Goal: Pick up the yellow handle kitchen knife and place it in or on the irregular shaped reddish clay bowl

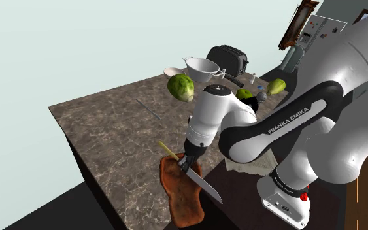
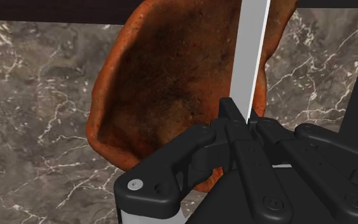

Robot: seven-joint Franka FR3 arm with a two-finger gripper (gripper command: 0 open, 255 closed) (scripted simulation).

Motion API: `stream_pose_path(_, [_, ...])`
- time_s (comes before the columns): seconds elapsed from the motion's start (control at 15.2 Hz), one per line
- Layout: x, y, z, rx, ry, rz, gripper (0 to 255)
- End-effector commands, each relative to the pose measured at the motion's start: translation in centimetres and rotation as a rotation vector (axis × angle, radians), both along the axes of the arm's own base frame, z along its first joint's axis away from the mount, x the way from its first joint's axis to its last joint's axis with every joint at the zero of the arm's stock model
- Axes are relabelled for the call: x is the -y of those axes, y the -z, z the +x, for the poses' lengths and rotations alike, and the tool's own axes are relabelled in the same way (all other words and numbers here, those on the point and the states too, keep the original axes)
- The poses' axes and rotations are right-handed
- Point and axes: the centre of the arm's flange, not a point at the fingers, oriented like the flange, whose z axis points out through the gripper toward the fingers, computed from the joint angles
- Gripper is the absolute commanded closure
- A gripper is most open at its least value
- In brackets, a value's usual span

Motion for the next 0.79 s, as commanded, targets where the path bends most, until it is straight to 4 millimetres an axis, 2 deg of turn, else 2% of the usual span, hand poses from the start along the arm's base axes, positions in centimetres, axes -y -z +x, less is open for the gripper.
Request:
stream_pose_path(0.0, [0.0, 1.0, 0.0, 0.001, 0.0, 0.0, 255])
stream_pose_path(0.2, [0.0, 2.6, 0.0, 0.001, 0.0, 0.0, 255])
stream_pose_path(0.73, [0.0, 2.7, 0.0, 0.0, 0.0, 0.0, 255])
